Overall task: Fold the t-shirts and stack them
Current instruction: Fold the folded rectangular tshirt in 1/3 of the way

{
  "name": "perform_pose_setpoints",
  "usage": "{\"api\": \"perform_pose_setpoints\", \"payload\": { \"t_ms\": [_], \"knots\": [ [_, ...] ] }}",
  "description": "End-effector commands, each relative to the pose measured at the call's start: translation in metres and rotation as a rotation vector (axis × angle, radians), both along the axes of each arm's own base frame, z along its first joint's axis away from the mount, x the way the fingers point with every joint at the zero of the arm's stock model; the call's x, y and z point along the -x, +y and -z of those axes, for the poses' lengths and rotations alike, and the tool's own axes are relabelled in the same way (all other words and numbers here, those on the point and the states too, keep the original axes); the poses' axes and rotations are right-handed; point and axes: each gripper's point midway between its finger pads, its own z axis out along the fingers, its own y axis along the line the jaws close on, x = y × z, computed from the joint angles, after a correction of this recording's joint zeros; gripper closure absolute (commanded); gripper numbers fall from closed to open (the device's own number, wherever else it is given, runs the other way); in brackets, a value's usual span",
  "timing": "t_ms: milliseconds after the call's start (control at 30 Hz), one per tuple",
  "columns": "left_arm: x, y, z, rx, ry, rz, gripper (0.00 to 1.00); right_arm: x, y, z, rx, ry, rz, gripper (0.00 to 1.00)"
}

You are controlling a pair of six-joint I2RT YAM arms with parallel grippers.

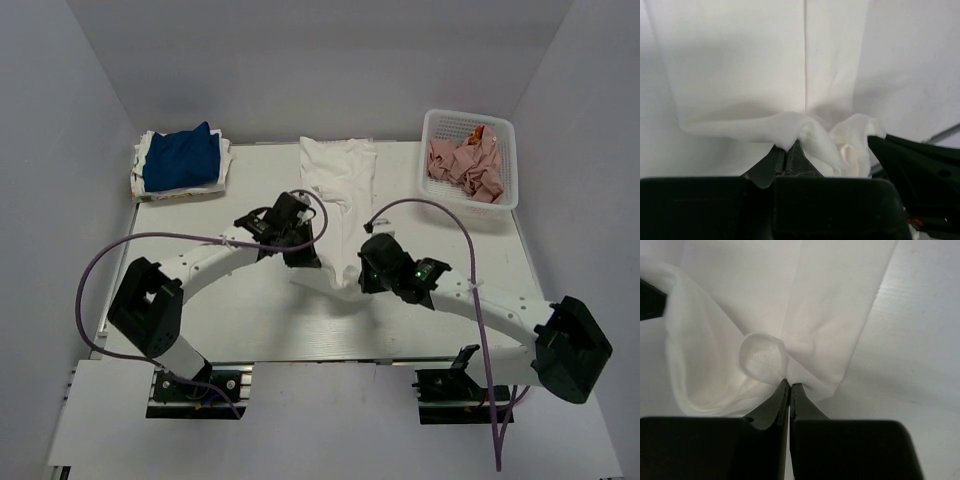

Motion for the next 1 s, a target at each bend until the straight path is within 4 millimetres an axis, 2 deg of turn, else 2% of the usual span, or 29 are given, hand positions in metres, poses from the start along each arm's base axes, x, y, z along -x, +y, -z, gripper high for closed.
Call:
{"api": "perform_pose_setpoints", "payload": {
  "t_ms": [0, 67, 100, 167, 200, 233, 267, 300, 333, 367, 467, 500, 533, 600, 633, 733, 767, 800, 867, 900, 933, 967],
  "knots": [
    [-0.049, 0.016, -0.022, -0.049, -0.114, -0.078, 1.0, -0.045, -0.003, -0.031, 0.006, -0.101, 0.121, 1.0],
    [-0.07, 0.018, -0.02, -0.052, -0.128, -0.099, 1.0, -0.065, -0.004, -0.037, 0.009, -0.117, 0.154, 1.0],
    [-0.081, 0.012, -0.03, -0.025, -0.152, -0.086, 1.0, -0.076, -0.001, -0.044, -0.008, -0.134, 0.166, 1.0],
    [-0.096, 0.008, -0.032, -0.011, -0.164, -0.069, 1.0, -0.094, 0.003, -0.055, -0.028, -0.172, 0.183, 1.0],
    [-0.109, 0.006, -0.03, -0.01, -0.164, -0.071, 1.0, -0.102, 0.0, -0.051, -0.017, -0.168, 0.2, 1.0],
    [-0.116, 0.003, -0.031, -0.007, -0.179, -0.065, 1.0, -0.111, 0.004, -0.057, -0.023, -0.18, 0.204, 1.0],
    [-0.122, 0.004, -0.031, 0.003, -0.172, -0.07, 1.0, -0.122, -0.003, -0.06, -0.027, -0.194, 0.233, 1.0],
    [-0.136, 0.003, -0.039, 0.013, -0.203, -0.074, 1.0, -0.128, -0.001, -0.055, -0.015, -0.193, 0.235, 1.0],
    [-0.14, 0.001, -0.028, -0.002, -0.192, -0.065, 1.0, -0.135, 0.002, -0.061, -0.029, -0.202, 0.234, 1.0],
    [-0.146, 0.003, -0.026, -0.004, -0.191, -0.075, 1.0, -0.142, -0.001, -0.062, -0.034, -0.21, 0.242, 1.0],
    [-0.17, 0.004, -0.032, -0.002, -0.224, -0.083, 1.0, -0.167, 0.002, -0.055, -0.042, -0.201, 0.232, 1.0],
    [-0.177, 0.007, -0.033, 0.0, -0.229, -0.094, 1.0, -0.169, 0.0, -0.055, -0.039, -0.202, 0.236, 1.0],
    [-0.182, 0.007, -0.033, -0.01, -0.24, -0.092, 1.0, -0.174, -0.002, -0.048, -0.033, -0.189, 0.24, 1.0],
    [-0.188, 0.01, -0.031, -0.015, -0.234, -0.102, 1.0, -0.184, 0.0, -0.048, -0.038, -0.183, 0.245, 1.0],
    [-0.194, 0.013, -0.025, -0.021, -0.226, -0.112, 1.0, -0.19, -0.004, -0.038, -0.024, -0.167, 0.258, 1.0],
    [-0.21, 0.015, -0.022, -0.015, -0.237, -0.118, 1.0, -0.203, -0.009, -0.039, -0.028, -0.169, 0.28, 1.0],
    [-0.211, 0.014, -0.009, -0.03, -0.208, -0.116, 1.0, -0.207, -0.01, -0.031, -0.011, -0.148, 0.283, 1.0],
    [-0.218, 0.017, -0.011, -0.03, -0.211, -0.127, 1.0, -0.211, -0.009, -0.031, -0.023, -0.138, 0.28, 1.0],
    [-0.222, 0.021, -0.005, -0.038, -0.196, -0.135, 1.0, -0.217, -0.01, -0.017, -0.023, -0.105, 0.283, 1.0],
    [-0.225, 0.02, -0.001, -0.036, -0.2, -0.136, 0.95, -0.221, -0.005, -0.014, -0.032, -0.09, 0.272, 1.0],
    [-0.228, 0.022, -0.003, -0.021, -0.206, -0.138, 0.83, -0.224, -0.005, -0.014, -0.037, -0.087, 0.273, 1.0],
    [-0.234, 0.02, -0.006, -0.019, -0.228, -0.128, 0.65, -0.227, -0.005, -0.012, -0.043, -0.079, 0.264, 1.0]
  ]
}}
